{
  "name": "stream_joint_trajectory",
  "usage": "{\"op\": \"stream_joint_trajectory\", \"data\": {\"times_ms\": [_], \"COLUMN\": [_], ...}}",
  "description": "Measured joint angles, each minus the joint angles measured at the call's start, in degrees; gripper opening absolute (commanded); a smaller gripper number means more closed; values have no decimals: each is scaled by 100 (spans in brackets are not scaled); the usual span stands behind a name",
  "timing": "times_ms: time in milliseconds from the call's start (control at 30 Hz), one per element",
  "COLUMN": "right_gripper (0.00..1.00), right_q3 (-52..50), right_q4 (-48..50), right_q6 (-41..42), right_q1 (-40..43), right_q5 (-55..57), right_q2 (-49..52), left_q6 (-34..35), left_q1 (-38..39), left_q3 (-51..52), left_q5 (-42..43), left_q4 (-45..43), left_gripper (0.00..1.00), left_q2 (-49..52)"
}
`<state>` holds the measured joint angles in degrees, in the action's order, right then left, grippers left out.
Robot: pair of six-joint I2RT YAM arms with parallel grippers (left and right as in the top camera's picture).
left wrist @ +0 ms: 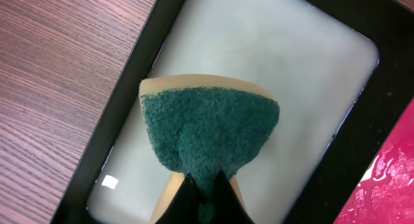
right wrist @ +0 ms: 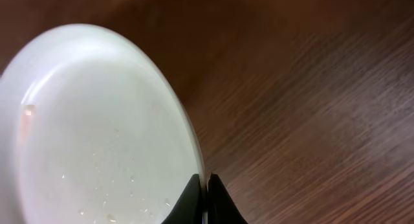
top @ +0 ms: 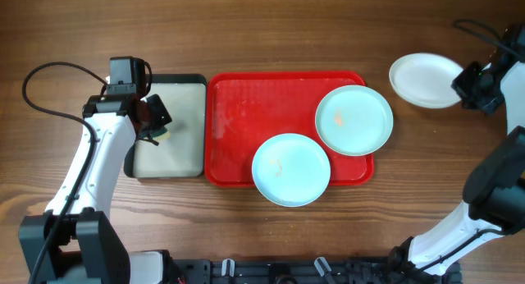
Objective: Clean dirty plates on tray and stack at the side
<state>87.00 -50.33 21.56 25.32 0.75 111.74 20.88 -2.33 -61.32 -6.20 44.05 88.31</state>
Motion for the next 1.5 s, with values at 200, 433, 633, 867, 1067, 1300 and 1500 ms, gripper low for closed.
{"op": "stream_joint_trajectory", "data": {"times_ms": [200,433,633,867,1067,1300,1500], "right_gripper": [12,38,45,48,47,40,28], "right_q3": [-267,-264,463,1010,590,-496,-1047], "right_q4": [-92,-334,-1508,-2863,-3397,-3082,-2629], "right_q6": [-22,-380,-848,-1528,-1670,-850,-721], "right_q1": [-4,-4,-413,-2618,-4192,-4723,-4813], "right_q5": [57,-208,-675,-1091,-1158,-782,-791], "right_q2": [0,0,0,-52,-63,-66,-66], "left_q6": [0,0,0,0,0,0,0], "left_q1": [0,0,0,0,0,0,0], "left_q3": [0,0,0,0,0,0,0], "left_q5": [2,0,0,0,2,2,2], "left_q4": [0,0,-9,-20,-20,-20,-20], "left_gripper": [4,4,4,4,4,4,4], "left_q2": [0,0,0,0,0,0,0]}}
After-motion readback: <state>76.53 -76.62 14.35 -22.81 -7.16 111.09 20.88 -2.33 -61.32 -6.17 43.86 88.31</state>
